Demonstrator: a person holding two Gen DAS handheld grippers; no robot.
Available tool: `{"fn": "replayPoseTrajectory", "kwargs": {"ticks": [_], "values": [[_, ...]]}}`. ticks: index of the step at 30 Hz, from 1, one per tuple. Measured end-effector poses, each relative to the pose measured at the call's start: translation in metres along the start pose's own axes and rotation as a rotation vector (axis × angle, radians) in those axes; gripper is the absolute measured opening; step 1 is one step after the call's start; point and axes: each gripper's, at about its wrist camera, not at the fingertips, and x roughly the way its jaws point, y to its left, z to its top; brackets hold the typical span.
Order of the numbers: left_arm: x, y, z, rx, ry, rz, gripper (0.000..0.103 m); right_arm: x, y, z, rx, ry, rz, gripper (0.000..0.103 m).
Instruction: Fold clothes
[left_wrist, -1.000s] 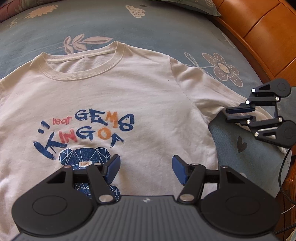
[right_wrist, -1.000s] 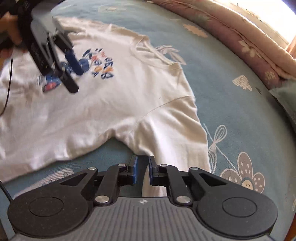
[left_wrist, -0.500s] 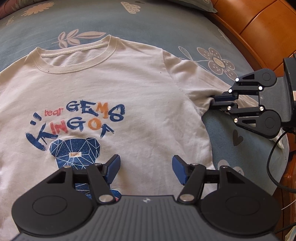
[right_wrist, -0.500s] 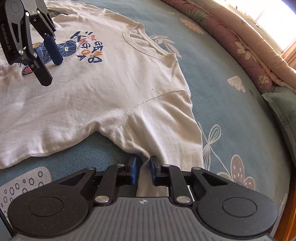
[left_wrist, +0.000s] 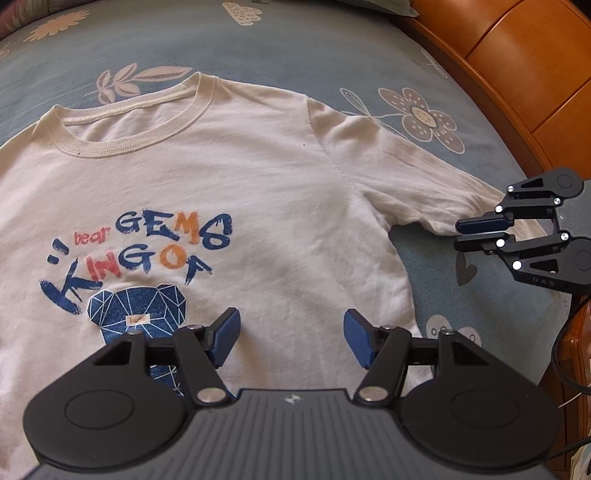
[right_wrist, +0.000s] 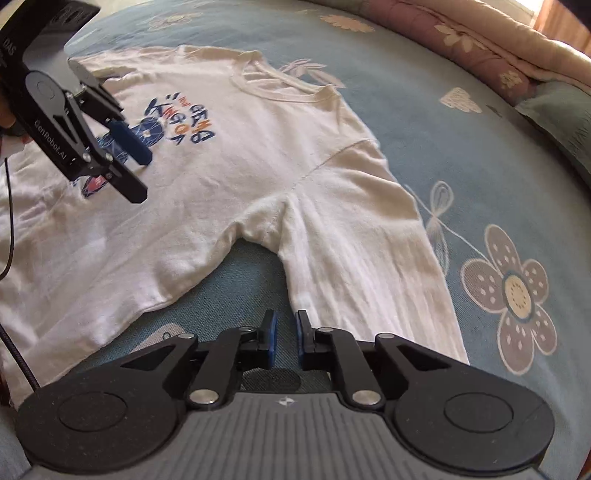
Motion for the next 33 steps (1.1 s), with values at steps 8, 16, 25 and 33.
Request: {"fn": "replayPoseTrajectory", "kwargs": {"ticks": [8,16,25,33], "values": [[0.004,-0.012,0.008,0.056,0.019,-0.018,0.062,-0.036,-0.024,-0.082,0.415,0.077,-0.177,0.021],[0.018,-0.031,0.015,0.050,0.058,-0.070,0.062,-0.084,-0.062,-0.230,1.333,-0.160,-0.138,0.045],[0.028,-0.056,0.021,0.140,0.108,-0.066,0.063,-0.086,-0.056,-0.327,1.980,-0.660,-0.072,0.052],[0.033,-0.061,0.023,0.157,0.118,-0.047,0.063,-0.092,-0.070,-0.321,1.904,-0.548,-0.235,0.014]]}}
